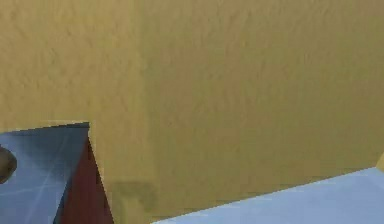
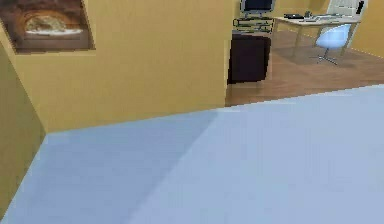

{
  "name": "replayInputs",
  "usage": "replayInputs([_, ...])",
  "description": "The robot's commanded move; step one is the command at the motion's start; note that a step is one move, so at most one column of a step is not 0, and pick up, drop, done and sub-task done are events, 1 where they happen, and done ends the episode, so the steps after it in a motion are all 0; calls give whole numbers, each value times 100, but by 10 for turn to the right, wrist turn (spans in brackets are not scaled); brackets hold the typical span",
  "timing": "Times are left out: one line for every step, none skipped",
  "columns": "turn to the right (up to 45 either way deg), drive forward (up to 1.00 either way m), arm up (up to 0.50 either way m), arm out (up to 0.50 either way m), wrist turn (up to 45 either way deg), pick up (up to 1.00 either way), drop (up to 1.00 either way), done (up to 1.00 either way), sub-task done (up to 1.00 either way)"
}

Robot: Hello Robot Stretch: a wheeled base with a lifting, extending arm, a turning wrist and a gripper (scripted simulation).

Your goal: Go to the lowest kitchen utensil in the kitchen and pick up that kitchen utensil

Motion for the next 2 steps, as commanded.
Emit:
replayInputs([300, 0, 0, 0, 0, 0, 0, 0, 0])
replayInputs([0, 15, 0, 0, 0, 0, 0, 0, 0])
